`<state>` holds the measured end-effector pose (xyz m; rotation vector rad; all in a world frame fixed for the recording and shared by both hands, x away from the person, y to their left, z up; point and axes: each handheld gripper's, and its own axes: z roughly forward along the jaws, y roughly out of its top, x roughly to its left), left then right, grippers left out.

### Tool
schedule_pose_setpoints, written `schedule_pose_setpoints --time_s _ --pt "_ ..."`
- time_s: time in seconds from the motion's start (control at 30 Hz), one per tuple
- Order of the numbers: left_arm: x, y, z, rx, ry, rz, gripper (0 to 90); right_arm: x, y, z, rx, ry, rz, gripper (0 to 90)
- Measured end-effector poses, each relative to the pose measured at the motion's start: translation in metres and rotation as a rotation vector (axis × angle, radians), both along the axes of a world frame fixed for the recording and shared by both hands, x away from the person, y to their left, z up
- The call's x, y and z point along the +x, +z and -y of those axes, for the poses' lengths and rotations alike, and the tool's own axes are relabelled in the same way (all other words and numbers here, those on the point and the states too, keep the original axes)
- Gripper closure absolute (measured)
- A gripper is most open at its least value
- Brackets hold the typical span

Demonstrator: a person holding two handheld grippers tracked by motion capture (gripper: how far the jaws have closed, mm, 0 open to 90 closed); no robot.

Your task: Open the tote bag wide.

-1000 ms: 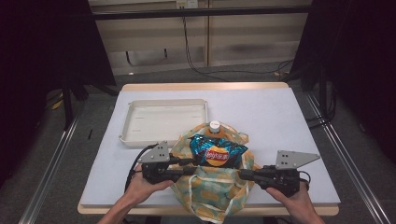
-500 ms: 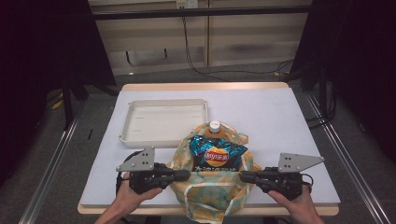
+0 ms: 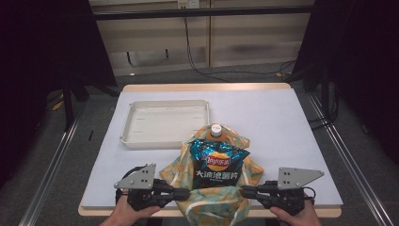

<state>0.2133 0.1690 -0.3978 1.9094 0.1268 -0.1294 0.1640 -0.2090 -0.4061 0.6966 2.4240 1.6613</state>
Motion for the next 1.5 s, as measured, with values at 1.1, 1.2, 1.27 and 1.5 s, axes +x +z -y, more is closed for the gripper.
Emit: schedule_pose_setpoints --time_s 1.1,1.2,1.27,1.5 --pt "0.003 -0.033 0.024 0.217 0.016 0.052 90.0 0.002 -0.014 0.002 0.000 0.013 -0.032 90.0" --pt "0.007 -0.039 0.024 0.233 0.028 0.054 90.0 0.001 -0.018 0.003 -0.014 0.024 -0.040 90.0" --pt "0.008 -0.041 0.024 0.232 0.038 0.045 90.0 0.000 -0.022 0.003 -0.035 0.030 -0.047 90.0" --pt "0.012 -0.051 0.025 0.259 0.015 0.019 90.0 0.004 -0.041 0.006 -0.113 0.049 -0.091 90.0"
